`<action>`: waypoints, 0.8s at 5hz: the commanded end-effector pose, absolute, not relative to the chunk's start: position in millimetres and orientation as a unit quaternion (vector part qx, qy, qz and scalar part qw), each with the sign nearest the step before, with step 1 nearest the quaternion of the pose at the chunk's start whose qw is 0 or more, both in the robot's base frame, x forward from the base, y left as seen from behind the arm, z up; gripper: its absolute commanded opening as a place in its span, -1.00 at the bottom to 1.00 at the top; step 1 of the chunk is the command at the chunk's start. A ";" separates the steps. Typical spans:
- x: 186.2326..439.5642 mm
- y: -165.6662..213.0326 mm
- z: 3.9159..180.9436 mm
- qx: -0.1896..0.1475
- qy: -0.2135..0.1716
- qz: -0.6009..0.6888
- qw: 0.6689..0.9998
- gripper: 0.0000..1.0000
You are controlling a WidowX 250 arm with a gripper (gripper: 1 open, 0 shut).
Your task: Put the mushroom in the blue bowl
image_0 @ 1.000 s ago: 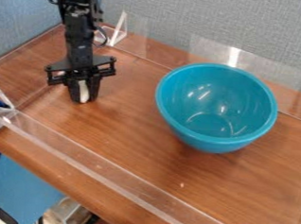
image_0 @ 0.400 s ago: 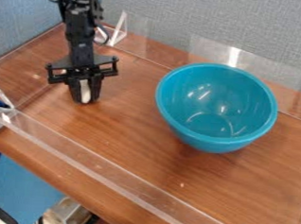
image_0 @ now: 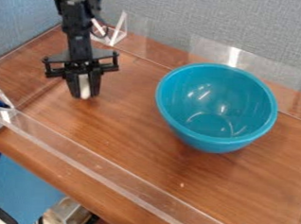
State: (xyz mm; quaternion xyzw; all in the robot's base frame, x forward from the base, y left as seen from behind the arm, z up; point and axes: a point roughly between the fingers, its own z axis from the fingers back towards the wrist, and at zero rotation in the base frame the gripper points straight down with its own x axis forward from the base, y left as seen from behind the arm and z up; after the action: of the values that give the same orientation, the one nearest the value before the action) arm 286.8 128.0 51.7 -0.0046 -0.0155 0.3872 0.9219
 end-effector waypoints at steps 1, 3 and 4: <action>295.6 124.5 97.8 -0.023 -0.057 0.373 0.926 -1.00; 310.5 89.3 161.0 -0.080 -0.060 0.323 0.941 -1.00; 320.8 50.6 175.0 -0.102 -0.049 0.281 0.953 -1.00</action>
State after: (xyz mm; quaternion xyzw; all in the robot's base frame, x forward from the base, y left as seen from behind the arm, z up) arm 318.2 45.4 152.6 -0.1029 -0.0099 0.2807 0.9542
